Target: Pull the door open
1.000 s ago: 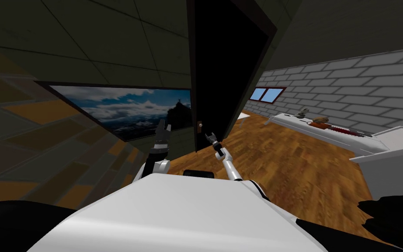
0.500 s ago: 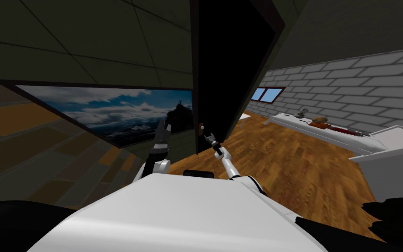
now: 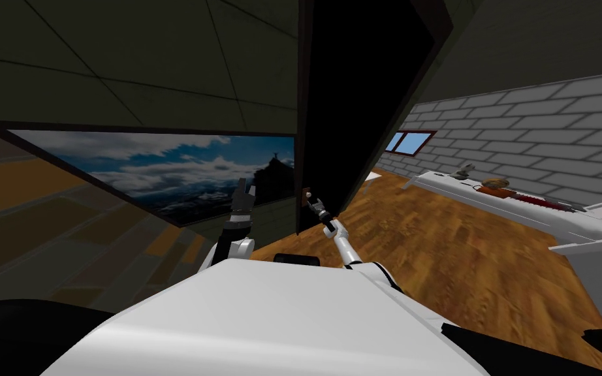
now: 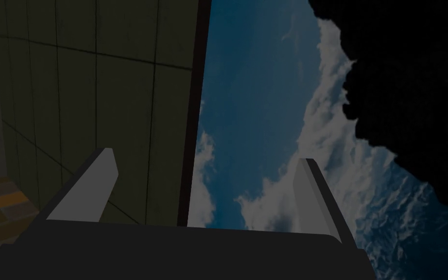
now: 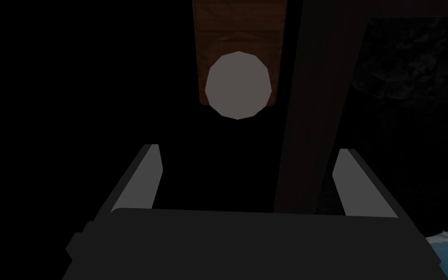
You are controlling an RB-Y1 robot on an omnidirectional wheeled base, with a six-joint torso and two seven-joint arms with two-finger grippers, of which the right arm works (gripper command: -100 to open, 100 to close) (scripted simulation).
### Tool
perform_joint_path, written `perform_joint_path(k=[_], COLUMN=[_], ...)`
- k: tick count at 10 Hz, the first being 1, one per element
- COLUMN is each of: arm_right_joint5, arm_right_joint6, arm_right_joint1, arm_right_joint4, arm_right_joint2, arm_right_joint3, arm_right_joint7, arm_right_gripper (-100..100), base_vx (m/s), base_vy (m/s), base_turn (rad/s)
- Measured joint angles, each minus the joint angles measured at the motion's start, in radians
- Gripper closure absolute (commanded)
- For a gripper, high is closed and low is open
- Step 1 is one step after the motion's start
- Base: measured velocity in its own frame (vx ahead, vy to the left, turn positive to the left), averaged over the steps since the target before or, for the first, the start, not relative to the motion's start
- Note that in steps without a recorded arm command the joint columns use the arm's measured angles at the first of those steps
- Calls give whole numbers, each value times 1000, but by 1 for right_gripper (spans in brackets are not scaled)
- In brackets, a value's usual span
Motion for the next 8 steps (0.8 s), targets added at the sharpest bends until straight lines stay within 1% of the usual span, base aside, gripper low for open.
perform_joint_path(k=[1,2,4,5,6,8], arm_right_joint5=[-2,-5,-14,-17,-17,-17], arm_right_joint6=[-1,-5,-28,-33,-37,-33], arm_right_joint1=[3,0,-16,-17,-15,-18], arm_right_joint4=[-4,2,38,44,44,43], arm_right_joint2=[-13,-26,-43,-51,-52,-54], arm_right_joint3=[-3,-10,-30,-35,-36,-38], arm_right_joint7=[-8,-15,-13,-14,-15,-14], arm_right_gripper=[-100,-100,-100,-100,100,100], base_vx=[207,178,151,65,-22,-17], base_vy=[161,117,124,42,-9,-23], base_turn=[88,39,35,-31,6,14])
